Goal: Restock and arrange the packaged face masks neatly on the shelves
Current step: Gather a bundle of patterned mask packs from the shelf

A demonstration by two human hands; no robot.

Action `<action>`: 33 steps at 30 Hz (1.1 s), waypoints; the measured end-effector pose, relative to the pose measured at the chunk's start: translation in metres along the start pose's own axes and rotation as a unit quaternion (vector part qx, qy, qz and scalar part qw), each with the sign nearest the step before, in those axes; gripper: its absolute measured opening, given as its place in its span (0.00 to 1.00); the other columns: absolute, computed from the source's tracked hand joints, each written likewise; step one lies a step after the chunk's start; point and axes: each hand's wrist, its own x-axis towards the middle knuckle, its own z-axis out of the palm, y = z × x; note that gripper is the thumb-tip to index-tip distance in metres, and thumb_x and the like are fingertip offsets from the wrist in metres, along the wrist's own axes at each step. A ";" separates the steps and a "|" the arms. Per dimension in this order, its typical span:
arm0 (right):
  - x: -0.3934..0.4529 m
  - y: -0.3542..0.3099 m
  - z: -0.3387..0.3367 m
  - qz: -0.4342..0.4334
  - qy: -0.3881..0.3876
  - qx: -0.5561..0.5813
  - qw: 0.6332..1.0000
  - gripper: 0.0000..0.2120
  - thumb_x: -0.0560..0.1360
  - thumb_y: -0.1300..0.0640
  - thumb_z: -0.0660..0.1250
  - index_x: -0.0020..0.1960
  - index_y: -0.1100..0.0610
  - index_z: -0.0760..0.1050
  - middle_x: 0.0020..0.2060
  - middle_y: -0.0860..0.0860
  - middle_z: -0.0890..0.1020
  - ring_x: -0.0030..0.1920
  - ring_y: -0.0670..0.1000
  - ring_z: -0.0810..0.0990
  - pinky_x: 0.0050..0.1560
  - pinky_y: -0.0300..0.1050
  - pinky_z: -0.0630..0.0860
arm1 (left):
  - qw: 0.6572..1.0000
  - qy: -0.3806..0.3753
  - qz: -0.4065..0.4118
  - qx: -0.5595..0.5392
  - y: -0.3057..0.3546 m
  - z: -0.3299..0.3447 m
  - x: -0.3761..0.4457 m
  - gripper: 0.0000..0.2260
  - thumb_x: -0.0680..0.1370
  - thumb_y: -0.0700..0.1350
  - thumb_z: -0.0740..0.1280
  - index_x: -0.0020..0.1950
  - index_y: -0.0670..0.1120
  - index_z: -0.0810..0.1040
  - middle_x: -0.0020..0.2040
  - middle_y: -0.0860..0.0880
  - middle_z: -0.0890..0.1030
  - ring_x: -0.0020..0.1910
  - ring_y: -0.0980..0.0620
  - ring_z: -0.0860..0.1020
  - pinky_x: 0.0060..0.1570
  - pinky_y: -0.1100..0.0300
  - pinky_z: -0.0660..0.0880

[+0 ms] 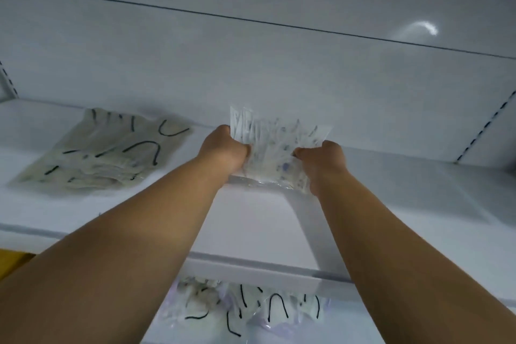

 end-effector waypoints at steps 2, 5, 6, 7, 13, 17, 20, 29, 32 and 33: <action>0.016 0.005 0.007 -0.012 0.003 -0.080 0.997 0.11 0.73 0.57 0.73 0.41 0.59 0.71 0.42 0.54 0.81 0.47 0.58 0.82 0.50 0.49 0.78 | 0.994 -0.008 0.018 0.106 0.001 0.009 0.013 0.13 0.76 0.46 0.69 0.56 0.44 0.71 0.49 0.47 0.75 0.45 0.46 0.73 0.42 0.57 0.68; 0.029 0.008 0.011 -0.020 0.002 -0.164 0.986 0.08 0.74 0.56 0.71 0.48 0.60 0.77 0.48 0.57 0.82 0.49 0.59 0.81 0.47 0.47 0.78 | 0.983 -0.024 0.034 0.181 -0.003 0.021 0.023 0.19 0.77 0.46 0.68 0.64 0.42 0.68 0.49 0.46 0.73 0.46 0.45 0.74 0.43 0.55 0.69; 0.033 0.007 0.012 -0.025 0.000 -0.179 0.983 0.09 0.75 0.56 0.70 0.52 0.60 0.78 0.46 0.56 0.81 0.48 0.59 0.80 0.44 0.45 0.74 | 0.981 -0.028 0.035 0.189 -0.005 0.025 0.025 0.21 0.77 0.46 0.68 0.67 0.42 0.67 0.53 0.45 0.74 0.49 0.43 0.76 0.44 0.54 0.70; 0.035 0.006 0.013 -0.031 0.002 -0.194 0.981 0.08 0.76 0.57 0.69 0.52 0.60 0.78 0.42 0.54 0.80 0.46 0.58 0.79 0.43 0.43 0.71 | 0.979 -0.029 0.037 0.196 -0.006 0.029 0.025 0.23 0.77 0.46 0.69 0.69 0.42 0.65 0.58 0.43 0.74 0.54 0.41 0.76 0.46 0.53 0.71; 0.034 0.006 0.013 -0.081 0.032 -0.262 0.961 0.06 0.77 0.61 0.63 0.53 0.59 0.75 0.53 0.57 0.81 0.51 0.59 0.78 0.45 0.42 0.67 | 0.933 0.046 0.207 0.290 -0.003 0.032 0.016 0.20 0.79 0.44 0.65 0.71 0.48 0.70 0.68 0.45 0.71 0.67 0.43 0.69 0.63 0.51 0.67; 0.030 0.008 0.000 -0.124 0.057 -0.250 0.959 0.08 0.79 0.61 0.60 0.56 0.60 0.74 0.49 0.54 0.80 0.52 0.58 0.78 0.44 0.42 0.67 | 0.919 -0.100 0.255 0.283 -0.005 0.034 0.004 0.15 0.83 0.46 0.59 0.68 0.52 0.77 0.68 0.49 0.76 0.66 0.46 0.73 0.63 0.55 0.70; 0.020 0.004 -0.007 -0.151 0.067 -0.231 0.959 0.04 0.81 0.59 0.59 0.50 0.59 0.70 0.40 0.48 0.74 0.48 0.55 0.77 0.41 0.41 0.66 | 0.945 -0.103 0.223 0.218 -0.012 0.026 0.000 0.16 0.83 0.45 0.59 0.70 0.52 0.75 0.71 0.49 0.74 0.69 0.46 0.72 0.68 0.54 0.69; -0.018 0.013 0.022 -0.002 -0.035 -0.082 0.996 0.06 0.73 0.58 0.72 0.44 0.60 0.79 0.41 0.54 0.83 0.44 0.57 0.83 0.49 0.49 0.82 | 0.948 -0.074 0.251 0.181 -0.040 -0.010 -0.021 0.17 0.82 0.41 0.60 0.72 0.46 0.73 0.71 0.45 0.73 0.68 0.45 0.72 0.63 0.58 0.68; -0.034 0.014 0.034 -0.049 -0.017 -0.239 0.970 0.09 0.73 0.54 0.71 0.47 0.59 0.78 0.38 0.52 0.80 0.40 0.55 0.81 0.36 0.42 0.75 | 0.934 -0.090 0.288 0.191 -0.051 -0.022 -0.027 0.20 0.82 0.38 0.58 0.74 0.47 0.72 0.74 0.47 0.71 0.71 0.46 0.71 0.68 0.56 0.67; -0.040 0.013 0.038 -0.075 -0.004 -0.298 0.952 0.09 0.72 0.52 0.71 0.46 0.57 0.77 0.37 0.50 0.78 0.39 0.54 0.80 0.33 0.41 0.71 | 0.925 -0.104 0.308 0.199 -0.055 -0.024 -0.028 0.19 0.82 0.39 0.58 0.72 0.47 0.74 0.73 0.48 0.72 0.70 0.46 0.71 0.69 0.55 0.67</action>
